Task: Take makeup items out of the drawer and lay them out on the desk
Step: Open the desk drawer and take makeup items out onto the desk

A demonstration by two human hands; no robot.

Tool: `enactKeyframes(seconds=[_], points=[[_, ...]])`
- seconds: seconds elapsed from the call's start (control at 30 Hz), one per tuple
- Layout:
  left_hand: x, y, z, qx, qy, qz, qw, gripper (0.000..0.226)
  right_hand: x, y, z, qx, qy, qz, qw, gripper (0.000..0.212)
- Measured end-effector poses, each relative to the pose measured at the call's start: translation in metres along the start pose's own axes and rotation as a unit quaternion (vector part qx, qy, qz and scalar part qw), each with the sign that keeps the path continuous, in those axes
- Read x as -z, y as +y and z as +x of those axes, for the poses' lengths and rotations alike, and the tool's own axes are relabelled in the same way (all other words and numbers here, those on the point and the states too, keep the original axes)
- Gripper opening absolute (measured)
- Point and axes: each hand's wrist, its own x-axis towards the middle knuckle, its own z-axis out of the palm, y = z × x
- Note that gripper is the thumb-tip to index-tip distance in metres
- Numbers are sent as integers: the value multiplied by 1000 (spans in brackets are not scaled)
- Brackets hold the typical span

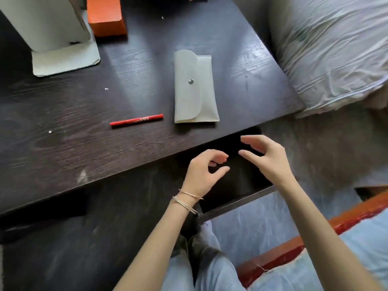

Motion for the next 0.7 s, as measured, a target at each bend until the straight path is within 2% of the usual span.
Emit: enactKeyframes(seconds=[0.17, 0.3, 0.53, 0.7], points=[[-58, -58, 13, 91, 5, 30, 995, 33, -15, 69, -1, -27, -46, -10, 999, 39], [-77, -94, 42, 132, 61, 67, 987, 38, -36, 104, 21, -5, -80, -21, 997, 43], [-92, -127, 70, 124, 127, 133, 975, 42, -70, 135, 61, 9, -146, -6, 989, 48], [-89, -135, 79, 146, 164, 155, 963, 45, -79, 141, 71, 25, -157, -2, 987, 48]])
